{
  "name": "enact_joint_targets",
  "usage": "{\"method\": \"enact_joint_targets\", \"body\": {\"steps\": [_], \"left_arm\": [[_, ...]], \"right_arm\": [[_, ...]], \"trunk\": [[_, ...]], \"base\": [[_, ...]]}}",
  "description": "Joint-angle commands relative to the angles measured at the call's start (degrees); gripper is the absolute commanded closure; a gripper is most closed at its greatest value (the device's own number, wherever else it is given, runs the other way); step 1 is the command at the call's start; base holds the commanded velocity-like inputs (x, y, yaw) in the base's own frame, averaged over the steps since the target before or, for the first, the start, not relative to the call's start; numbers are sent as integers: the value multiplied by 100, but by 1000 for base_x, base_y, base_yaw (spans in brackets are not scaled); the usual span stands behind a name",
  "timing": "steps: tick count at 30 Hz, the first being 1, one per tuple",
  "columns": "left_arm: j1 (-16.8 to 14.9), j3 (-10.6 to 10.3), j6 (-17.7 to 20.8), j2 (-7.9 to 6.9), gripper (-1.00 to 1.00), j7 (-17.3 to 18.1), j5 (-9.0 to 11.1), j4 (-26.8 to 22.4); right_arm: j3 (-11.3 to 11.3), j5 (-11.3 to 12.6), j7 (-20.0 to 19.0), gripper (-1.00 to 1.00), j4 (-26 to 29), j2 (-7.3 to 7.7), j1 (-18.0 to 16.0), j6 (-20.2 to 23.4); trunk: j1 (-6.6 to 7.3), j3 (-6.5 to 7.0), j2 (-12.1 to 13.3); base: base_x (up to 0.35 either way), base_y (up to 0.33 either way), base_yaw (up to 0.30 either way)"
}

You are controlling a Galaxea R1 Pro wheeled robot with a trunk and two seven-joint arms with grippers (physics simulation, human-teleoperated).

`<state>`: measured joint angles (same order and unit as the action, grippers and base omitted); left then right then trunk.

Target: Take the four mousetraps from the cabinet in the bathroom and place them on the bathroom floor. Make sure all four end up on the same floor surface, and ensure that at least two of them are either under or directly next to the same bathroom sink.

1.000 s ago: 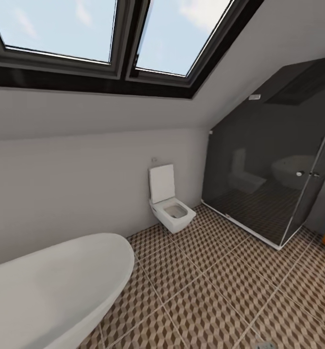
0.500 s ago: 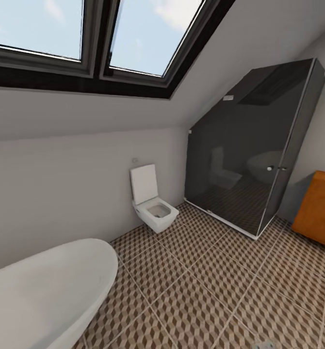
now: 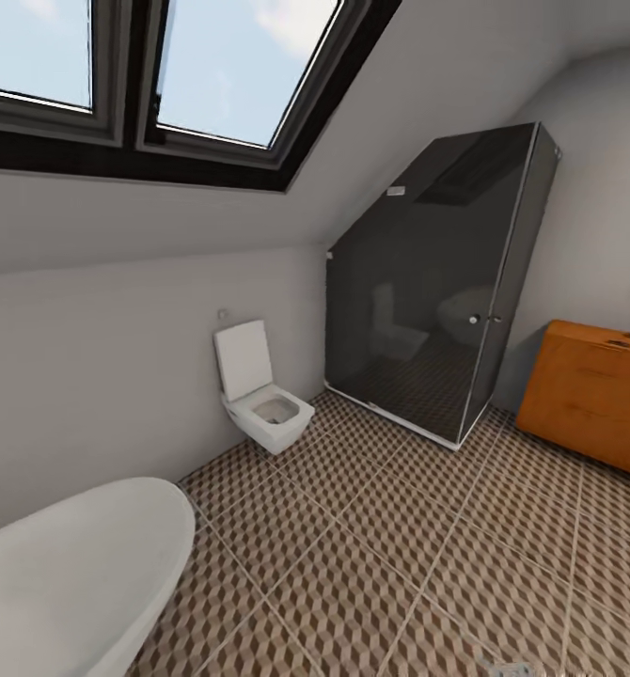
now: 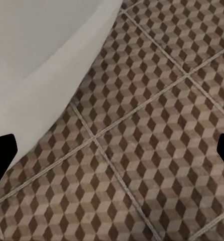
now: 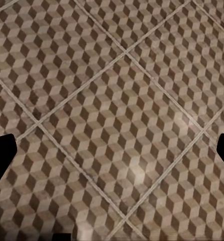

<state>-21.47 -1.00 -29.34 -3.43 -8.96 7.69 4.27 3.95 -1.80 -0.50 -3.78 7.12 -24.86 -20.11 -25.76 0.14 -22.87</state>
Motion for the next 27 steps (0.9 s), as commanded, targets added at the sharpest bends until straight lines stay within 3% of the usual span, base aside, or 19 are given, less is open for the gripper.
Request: {"method": "enact_joint_targets", "body": {"steps": [1,27], "left_arm": [[-6,-15,-37,0,-100,8,38,22],[-6,-15,-37,0,-100,8,40,22]], "right_arm": [[36,-4,-3,-100,-26,0,-10,-37],[36,-4,-2,-100,-26,0,-10,-37]], "trunk": [[-3,-2,-5],[-3,-2,-5]], "base": [[0,0,-267],[0,0,-267]]}}
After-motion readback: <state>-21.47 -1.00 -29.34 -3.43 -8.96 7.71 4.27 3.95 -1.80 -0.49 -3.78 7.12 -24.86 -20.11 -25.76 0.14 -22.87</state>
